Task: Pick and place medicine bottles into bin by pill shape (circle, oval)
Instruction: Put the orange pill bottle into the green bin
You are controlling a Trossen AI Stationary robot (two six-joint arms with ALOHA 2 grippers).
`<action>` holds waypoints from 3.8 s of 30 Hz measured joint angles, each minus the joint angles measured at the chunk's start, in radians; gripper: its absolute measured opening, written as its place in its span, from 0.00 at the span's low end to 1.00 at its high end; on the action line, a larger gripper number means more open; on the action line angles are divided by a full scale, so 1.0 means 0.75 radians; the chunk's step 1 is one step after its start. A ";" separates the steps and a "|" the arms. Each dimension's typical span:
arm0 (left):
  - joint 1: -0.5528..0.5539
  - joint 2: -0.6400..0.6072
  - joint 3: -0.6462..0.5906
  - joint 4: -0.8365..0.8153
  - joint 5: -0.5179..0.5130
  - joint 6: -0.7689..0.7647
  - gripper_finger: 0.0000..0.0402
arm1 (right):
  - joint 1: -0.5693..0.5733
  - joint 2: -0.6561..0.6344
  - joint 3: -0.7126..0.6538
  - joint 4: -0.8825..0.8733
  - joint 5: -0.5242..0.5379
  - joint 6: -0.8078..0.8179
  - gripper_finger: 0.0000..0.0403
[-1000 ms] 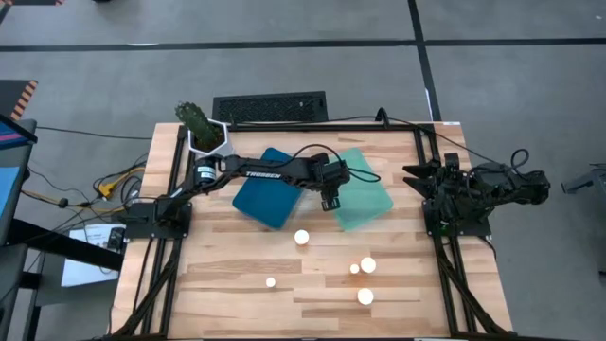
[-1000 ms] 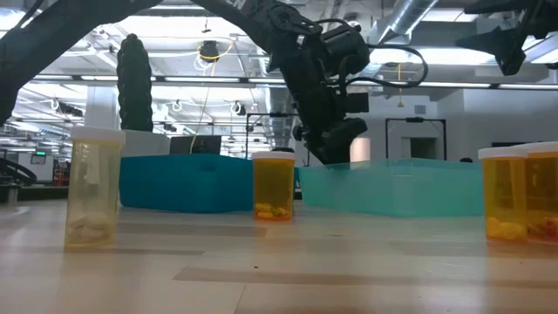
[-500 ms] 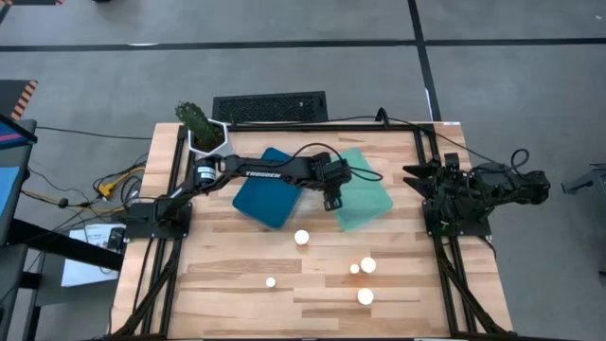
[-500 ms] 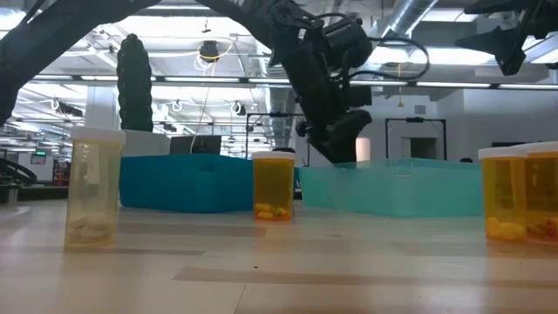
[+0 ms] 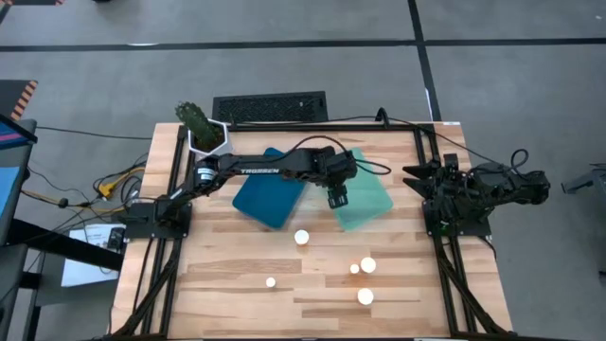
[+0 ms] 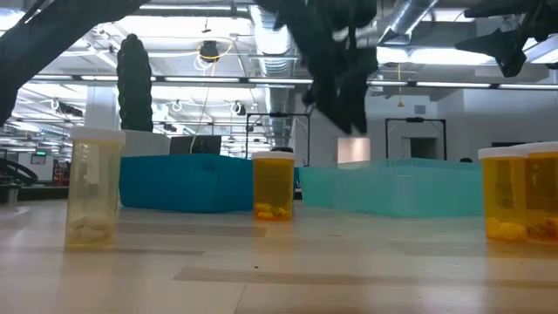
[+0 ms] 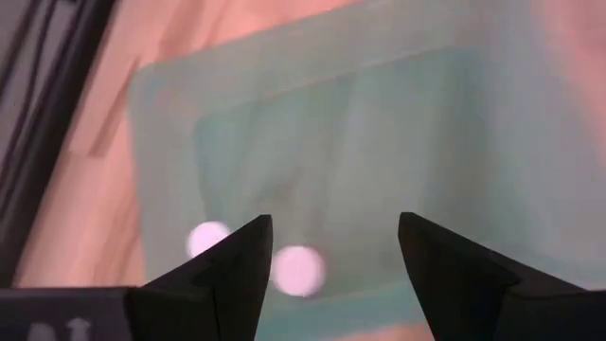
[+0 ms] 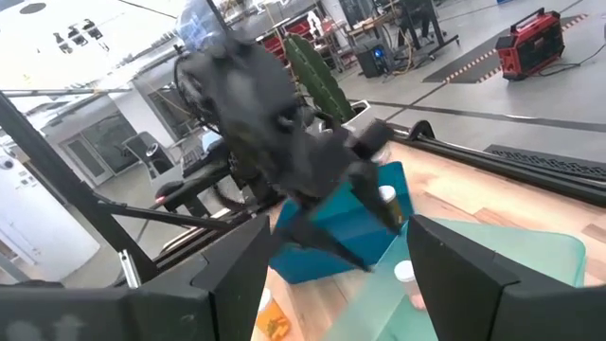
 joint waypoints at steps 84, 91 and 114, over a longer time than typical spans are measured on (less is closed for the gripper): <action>-0.572 0.132 -0.373 0.795 -0.079 -0.325 0.49 | 0.000 0.000 0.000 -0.128 -0.069 0.012 0.65; -0.572 0.132 -0.353 0.794 -0.089 -0.324 0.31 | 0.000 0.000 0.000 -0.128 -0.069 0.012 0.65; -0.531 -0.003 -0.172 0.259 -0.262 -0.428 0.30 | 0.000 -0.001 0.000 -0.126 -0.068 0.015 0.65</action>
